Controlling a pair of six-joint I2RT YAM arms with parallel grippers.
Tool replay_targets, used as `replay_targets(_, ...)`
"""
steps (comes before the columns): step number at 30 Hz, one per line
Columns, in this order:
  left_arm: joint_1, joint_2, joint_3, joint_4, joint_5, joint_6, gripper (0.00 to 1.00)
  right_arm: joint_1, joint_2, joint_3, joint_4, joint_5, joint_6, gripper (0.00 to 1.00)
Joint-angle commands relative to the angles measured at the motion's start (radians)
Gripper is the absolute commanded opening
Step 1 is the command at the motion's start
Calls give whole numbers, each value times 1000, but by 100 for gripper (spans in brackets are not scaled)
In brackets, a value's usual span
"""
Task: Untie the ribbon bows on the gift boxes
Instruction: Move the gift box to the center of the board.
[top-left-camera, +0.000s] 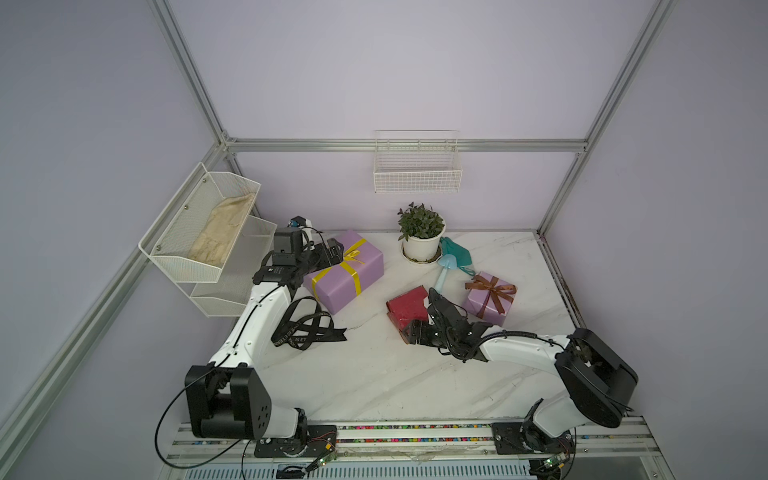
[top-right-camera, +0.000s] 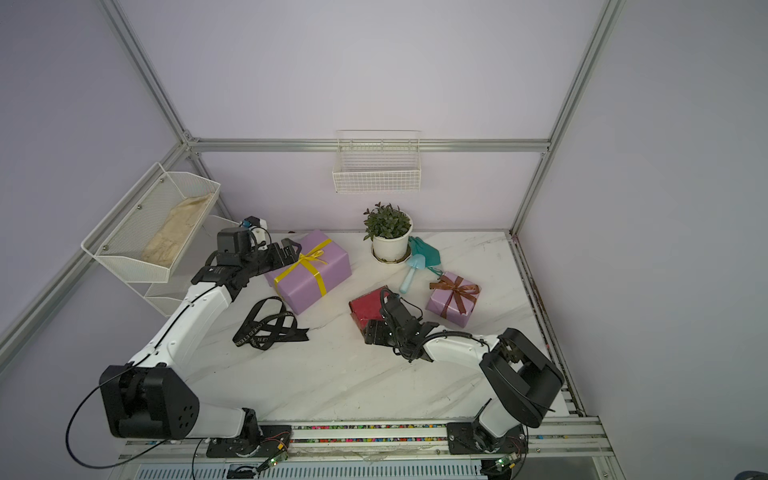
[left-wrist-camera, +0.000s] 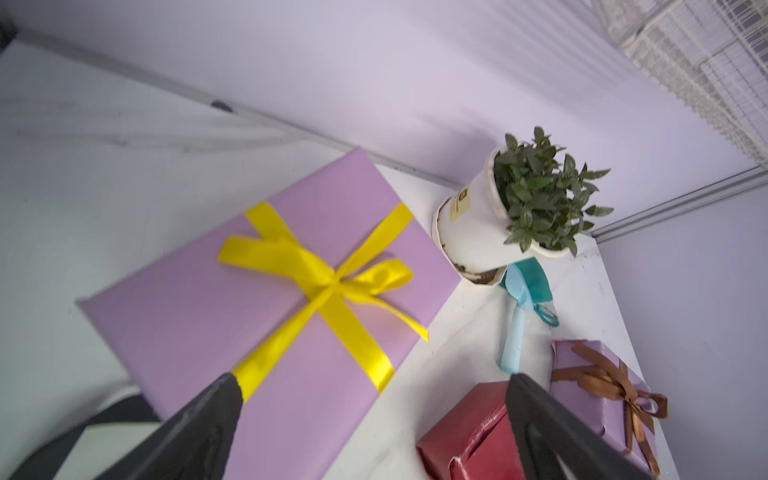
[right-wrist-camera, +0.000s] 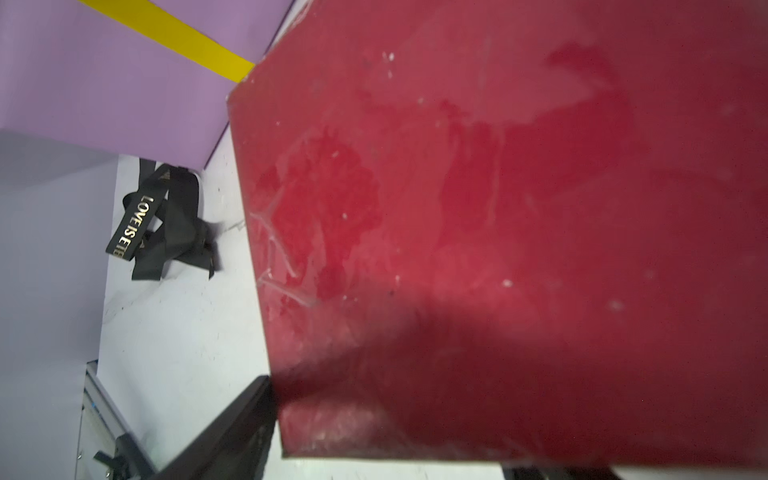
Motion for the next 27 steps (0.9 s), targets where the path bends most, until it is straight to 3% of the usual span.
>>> replay_targets(1,25,137,167,49,-39,101,100,-5,84,89,77,106,-30,81)
replay_targets(7,73,417,404,48,23,125,100,-51,213,225,86,194,-65,81)
replay_targets(15,81,651,602,18,150,170,100,-130,280,314,81,170,-99,81)
replay_targets(19,81,655,578,-34,186,181,100,-135,267,311,72,149,-111,80)
replay_targets(27,53,431,246,34,301,101,100,-135,213,243,96,103,-102,82)
